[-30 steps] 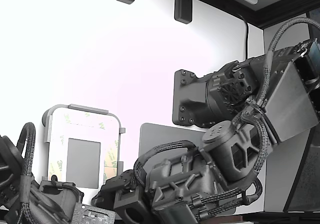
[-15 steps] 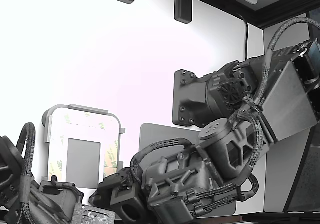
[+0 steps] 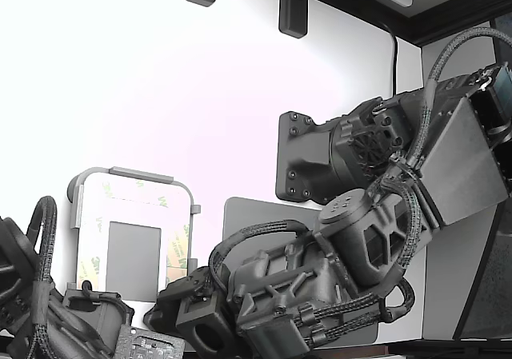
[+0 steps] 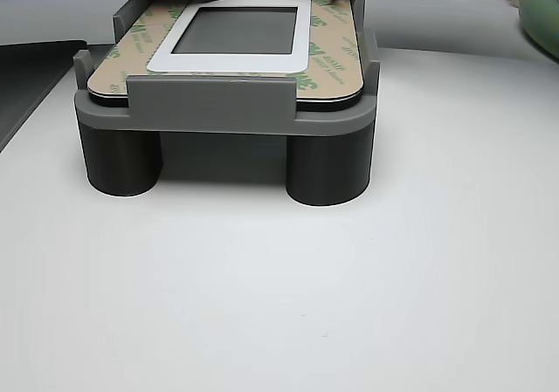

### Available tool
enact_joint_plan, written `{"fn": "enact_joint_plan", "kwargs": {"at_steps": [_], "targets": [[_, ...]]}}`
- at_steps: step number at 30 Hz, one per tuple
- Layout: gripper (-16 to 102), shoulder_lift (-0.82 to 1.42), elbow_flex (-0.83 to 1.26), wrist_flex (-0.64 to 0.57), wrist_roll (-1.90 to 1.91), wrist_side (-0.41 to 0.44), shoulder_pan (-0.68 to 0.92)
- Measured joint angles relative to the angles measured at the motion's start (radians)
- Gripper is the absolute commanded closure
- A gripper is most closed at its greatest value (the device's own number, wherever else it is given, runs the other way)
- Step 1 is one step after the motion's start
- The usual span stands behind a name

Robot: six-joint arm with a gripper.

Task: Peel off protective film from adhesive tape.

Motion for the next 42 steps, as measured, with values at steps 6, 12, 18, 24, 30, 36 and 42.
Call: {"fn": "enact_joint_plan", "kwargs": {"at_steps": [6, 12, 18, 24, 30, 36, 42], "targets": [[96, 0.0, -0.025, 0.037, 0.0, 0.002, 0.003], [96, 0.0, -0.043, 0.054, -0.002, 0.003, 0.006], [96, -0.005, -0.049, 0.054, -0.014, 0.003, 0.006], [96, -0.023, -0.066, 0.057, -0.06, 0.002, 0.005], [96, -0.023, -0.058, 0.051, -0.051, -0.002, 0.005], [96, -0.023, -0.046, 0.035, -0.048, -0.002, 0.005], [96, -0.023, -0.046, 0.035, -0.044, 0.002, 0.005]]}}
